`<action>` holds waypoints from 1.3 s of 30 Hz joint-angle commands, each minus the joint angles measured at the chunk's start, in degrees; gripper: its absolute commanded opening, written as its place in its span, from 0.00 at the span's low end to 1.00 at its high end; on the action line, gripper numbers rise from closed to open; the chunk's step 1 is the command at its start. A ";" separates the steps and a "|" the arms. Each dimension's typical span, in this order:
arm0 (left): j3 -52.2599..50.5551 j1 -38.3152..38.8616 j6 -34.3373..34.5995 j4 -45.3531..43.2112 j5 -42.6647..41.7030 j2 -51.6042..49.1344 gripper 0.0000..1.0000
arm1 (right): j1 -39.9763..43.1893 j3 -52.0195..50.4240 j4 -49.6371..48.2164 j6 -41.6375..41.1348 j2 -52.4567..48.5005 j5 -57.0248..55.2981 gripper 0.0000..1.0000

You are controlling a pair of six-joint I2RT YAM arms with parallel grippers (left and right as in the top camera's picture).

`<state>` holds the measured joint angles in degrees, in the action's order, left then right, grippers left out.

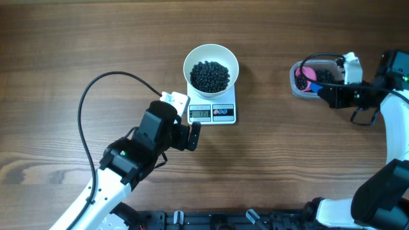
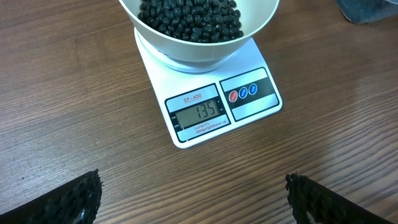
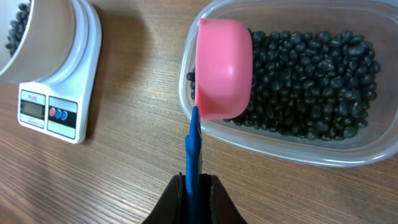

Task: Scoop item into bowl and weigh 150g on scale
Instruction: 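Push the pink scoop into the black beans in the tub, right gripper, then lift the filled scoop and carry it left over the white bowl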

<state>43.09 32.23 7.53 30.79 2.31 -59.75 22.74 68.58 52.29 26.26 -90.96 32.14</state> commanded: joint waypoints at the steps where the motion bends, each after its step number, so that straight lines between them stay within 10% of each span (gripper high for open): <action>1: -0.13 -0.26 -1.11 -0.13 0.76 -0.07 1.00 | 1.73 -0.46 0.39 0.52 -2.23 4.55 0.04; 39: -0.11 -0.26 -1.11 -0.11 0.76 -0.07 1.00 | 15.69 -0.44 -0.59 -10.38 -7.08 52.59 0.04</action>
<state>43.09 32.23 7.53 30.79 2.31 -59.75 40.36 68.58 51.81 16.29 -97.32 73.14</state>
